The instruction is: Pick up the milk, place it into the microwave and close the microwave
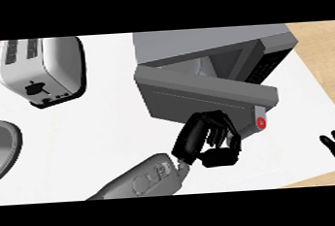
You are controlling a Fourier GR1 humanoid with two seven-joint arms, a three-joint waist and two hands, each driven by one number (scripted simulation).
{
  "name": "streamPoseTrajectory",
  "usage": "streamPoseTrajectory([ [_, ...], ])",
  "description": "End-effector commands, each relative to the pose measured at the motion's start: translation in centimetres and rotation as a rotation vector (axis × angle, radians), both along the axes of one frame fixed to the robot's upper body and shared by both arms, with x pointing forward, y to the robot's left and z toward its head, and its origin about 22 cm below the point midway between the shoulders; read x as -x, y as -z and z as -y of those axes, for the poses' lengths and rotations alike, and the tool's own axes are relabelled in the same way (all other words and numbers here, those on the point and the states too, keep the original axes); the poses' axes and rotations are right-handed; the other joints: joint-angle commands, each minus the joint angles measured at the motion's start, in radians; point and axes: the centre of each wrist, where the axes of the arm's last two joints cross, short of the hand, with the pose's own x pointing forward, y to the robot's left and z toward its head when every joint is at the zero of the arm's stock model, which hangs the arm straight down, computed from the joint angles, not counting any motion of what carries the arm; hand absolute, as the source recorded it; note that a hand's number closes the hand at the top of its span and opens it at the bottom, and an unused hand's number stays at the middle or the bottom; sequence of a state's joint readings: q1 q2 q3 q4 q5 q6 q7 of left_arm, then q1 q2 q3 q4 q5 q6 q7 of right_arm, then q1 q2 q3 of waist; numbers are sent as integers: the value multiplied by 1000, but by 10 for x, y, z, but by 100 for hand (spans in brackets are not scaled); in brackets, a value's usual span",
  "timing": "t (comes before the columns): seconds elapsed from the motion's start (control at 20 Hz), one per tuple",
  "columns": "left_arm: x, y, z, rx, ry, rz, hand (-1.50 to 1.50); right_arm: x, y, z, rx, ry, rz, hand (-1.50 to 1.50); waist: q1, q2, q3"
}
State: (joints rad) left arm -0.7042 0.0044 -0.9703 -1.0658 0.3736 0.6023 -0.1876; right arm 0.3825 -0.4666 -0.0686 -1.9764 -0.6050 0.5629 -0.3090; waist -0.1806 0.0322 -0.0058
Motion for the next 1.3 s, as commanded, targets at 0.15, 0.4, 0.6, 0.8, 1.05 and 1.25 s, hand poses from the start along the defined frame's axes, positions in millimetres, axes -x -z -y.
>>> streamPoseTrajectory([
  [0.15, -39, -23, 3, 26, -115, 48, 150, 0, -12, -8, -14, -7, -7, -150, -33, 10, 1],
  [0.4, -62, -42, 5, 57, -144, 35, 150, -4, -27, -10, 4, -23, 6, -150, -42, 18, 1],
  [0.6, -73, -44, 1, 93, -184, 10, 150, -6, -31, -7, 8, -5, 1, -150, -49, 26, 2],
  [0.8, -84, -47, -3, 124, -215, -3, 150, -7, -40, -4, 12, -12, 18, -150, -51, 28, 2],
  [1.05, -84, -48, -3, 174, -192, -10, 150, -10, -41, -4, -6, -5, 15, -150, -53, 32, 3],
  [1.25, -87, -42, -8, 200, -224, -60, 150, -10, -45, -2, -2, -7, 16, -150, -71, 40, 3],
])
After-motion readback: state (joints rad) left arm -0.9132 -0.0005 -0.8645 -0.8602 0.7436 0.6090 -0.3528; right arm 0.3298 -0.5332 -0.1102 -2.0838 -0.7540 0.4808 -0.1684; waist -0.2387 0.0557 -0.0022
